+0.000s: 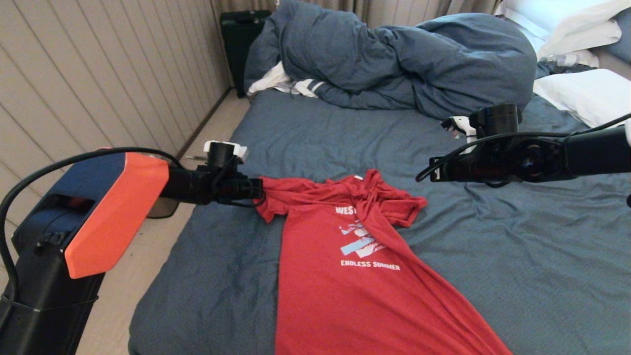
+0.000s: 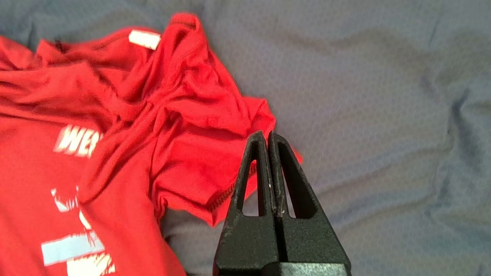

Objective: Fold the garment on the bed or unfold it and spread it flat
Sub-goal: Fold the red T-shirt

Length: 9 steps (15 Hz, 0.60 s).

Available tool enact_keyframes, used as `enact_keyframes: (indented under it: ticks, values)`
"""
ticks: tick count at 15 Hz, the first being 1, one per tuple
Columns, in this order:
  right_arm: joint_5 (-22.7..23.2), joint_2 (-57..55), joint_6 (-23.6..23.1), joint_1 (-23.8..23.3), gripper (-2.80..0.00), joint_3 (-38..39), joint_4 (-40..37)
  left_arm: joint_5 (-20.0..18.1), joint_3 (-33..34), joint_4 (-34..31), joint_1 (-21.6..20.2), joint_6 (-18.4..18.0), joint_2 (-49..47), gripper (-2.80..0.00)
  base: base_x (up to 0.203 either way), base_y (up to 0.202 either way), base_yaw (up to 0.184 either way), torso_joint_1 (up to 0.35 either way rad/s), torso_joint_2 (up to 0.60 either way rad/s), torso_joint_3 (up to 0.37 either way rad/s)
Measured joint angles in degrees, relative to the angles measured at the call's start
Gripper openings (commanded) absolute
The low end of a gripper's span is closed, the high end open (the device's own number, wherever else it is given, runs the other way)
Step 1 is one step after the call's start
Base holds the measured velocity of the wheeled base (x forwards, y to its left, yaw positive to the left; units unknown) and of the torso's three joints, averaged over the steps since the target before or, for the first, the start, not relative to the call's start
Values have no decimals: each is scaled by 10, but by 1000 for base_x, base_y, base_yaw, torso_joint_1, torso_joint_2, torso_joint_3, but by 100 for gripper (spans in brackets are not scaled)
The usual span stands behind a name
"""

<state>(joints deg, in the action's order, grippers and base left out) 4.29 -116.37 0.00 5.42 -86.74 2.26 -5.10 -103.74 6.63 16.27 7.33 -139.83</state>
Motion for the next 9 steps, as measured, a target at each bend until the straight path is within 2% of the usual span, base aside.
enact_keyframes:
  ticks: [4,9]
  values:
    - [0,0,0,4,-280,-9,-1,-2,-21,2,-25,-53,3,-280,0,0,0,0,0,0]
    - [-2,-13,0,11,-280,-27,-3,-4,-25,9,-44,-75,-10,-280,0,0,0,0,0,0]
